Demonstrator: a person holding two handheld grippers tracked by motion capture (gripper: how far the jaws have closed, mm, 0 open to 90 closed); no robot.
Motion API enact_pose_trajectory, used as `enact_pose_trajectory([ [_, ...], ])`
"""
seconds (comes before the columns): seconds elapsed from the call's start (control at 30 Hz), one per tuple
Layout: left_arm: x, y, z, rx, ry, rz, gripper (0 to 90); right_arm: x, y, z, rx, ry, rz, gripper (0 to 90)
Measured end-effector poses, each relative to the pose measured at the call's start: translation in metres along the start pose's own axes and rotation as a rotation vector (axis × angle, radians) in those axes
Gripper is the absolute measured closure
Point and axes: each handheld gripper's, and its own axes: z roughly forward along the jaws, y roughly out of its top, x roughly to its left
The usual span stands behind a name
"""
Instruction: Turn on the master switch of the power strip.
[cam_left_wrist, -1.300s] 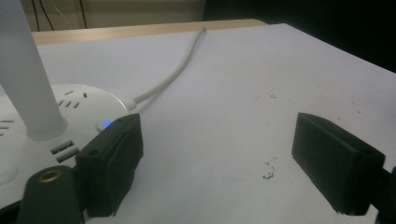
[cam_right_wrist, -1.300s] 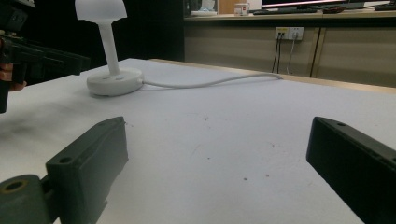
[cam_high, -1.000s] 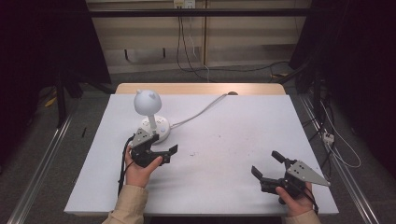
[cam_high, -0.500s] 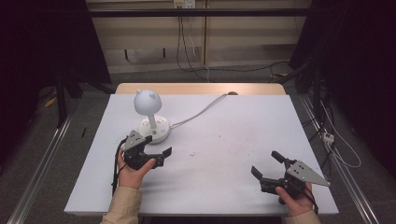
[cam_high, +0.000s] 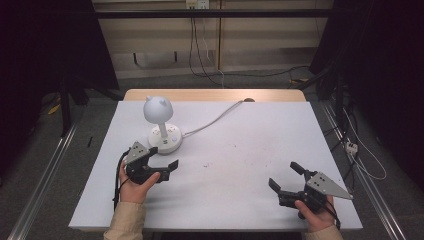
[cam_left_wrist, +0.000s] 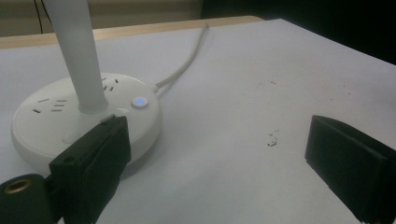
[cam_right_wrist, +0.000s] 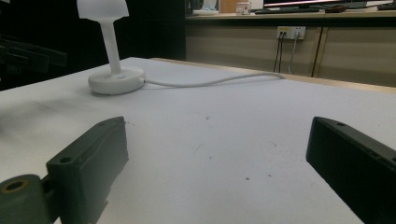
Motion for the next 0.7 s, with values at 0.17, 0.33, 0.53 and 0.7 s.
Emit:
enact_pose_trajectory([
  [0.17,0.003,-0.001,-0.004,-0.001,0.006,-0.001,6.7,0.000,0.000,0.000,0.003,0.000,0.000,4.9],
  [0.33,0.006,-0.004,-0.009,0.003,0.013,0.000,6.7,0.000,0.000,0.000,0.006,0.003,-0.006,4.9],
  [0.53,0.009,-0.006,-0.014,0.011,0.014,0.007,6.8,0.000,-0.001,0.000,0.009,0.006,-0.006,4.9],
  [0.7,0.010,-0.007,-0.017,0.007,0.011,0.007,6.7,0.000,-0.001,0.000,0.010,0.004,-0.004,4.9],
])
